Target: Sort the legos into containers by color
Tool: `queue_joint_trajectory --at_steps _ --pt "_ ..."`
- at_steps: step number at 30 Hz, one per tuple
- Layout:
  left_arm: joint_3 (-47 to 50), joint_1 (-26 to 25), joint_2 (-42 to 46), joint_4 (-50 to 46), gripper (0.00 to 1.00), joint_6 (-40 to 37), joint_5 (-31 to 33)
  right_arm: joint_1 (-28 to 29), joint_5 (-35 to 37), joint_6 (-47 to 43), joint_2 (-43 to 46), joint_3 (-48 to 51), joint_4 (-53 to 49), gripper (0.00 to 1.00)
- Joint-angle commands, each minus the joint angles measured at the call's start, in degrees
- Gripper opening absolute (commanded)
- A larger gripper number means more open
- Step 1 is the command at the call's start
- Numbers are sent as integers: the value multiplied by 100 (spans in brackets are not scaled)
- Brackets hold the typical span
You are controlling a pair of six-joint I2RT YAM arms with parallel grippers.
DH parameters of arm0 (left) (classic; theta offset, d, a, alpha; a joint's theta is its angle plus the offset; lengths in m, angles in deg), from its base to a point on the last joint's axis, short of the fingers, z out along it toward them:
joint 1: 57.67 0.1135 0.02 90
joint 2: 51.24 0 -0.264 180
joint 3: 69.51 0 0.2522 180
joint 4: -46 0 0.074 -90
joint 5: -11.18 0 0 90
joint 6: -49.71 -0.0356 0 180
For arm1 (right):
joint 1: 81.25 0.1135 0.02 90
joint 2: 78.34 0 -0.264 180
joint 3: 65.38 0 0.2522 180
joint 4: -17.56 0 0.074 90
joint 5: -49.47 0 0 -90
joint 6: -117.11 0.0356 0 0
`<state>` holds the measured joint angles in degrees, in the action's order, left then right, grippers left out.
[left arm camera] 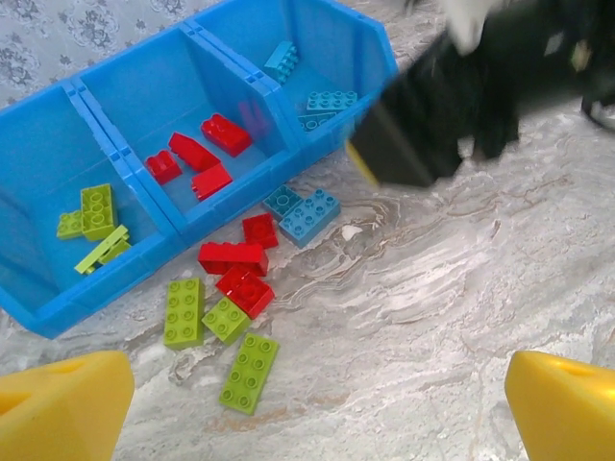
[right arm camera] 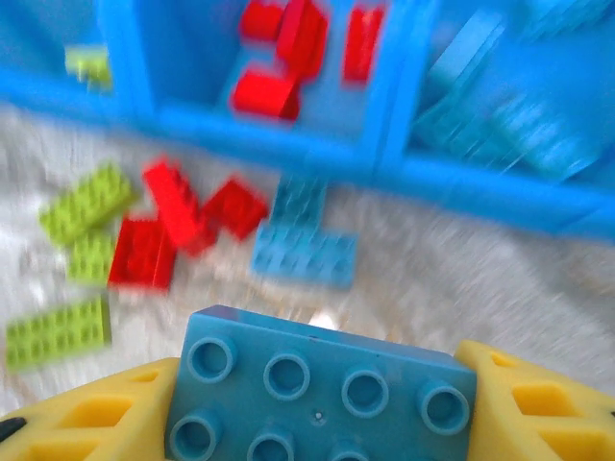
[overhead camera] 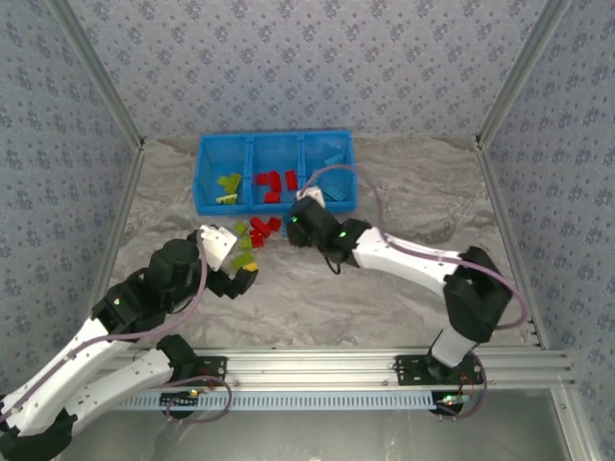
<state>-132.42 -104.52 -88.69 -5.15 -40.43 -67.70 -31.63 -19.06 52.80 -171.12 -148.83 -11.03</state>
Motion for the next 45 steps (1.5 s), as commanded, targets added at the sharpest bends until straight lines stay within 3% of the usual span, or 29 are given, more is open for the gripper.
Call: queue_joint_trajectory --at_steps 1,5,11,16,19,25,29,35,41,45 --pt "39 82 -198 377 99 279 -53 -763 106 -427 -252 -124 149 56" --pt "37 232 -365 418 99 606 -55 -1440 -472 -657 -1102 -945 138 56" --pt "137 584 -467 432 99 1315 -47 -1804 -732 -763 -2193 -2149 -62 61" --pt "122 893 -661 306 98 1926 54 -1941 -793 -655 -2162 -2250 -143 83" --pt "138 1138 -772 348 98 2247 -50 -1944 -844 -671 -1898 -2052 -101 90" --pt "228 1648 -1069 539 97 2978 -241 -1922 -1008 -696 -1097 -1616 -304 91" --pt "444 1940 -1268 567 97 3784 -231 -1777 -1110 -689 -113 -1004 -507 92" --pt "1060 2239 -1445 790 93 5096 -280 -932 -1288 -722 1749 331 -1185 99" --pt "925 2268 -2227 281 90 5596 -55 -208 -1185 -328 2615 1012 -1934 100" --pt "1012 2263 -2754 820 91 5404 -308 -155 -1131 -303 2661 1074 -1932 100"
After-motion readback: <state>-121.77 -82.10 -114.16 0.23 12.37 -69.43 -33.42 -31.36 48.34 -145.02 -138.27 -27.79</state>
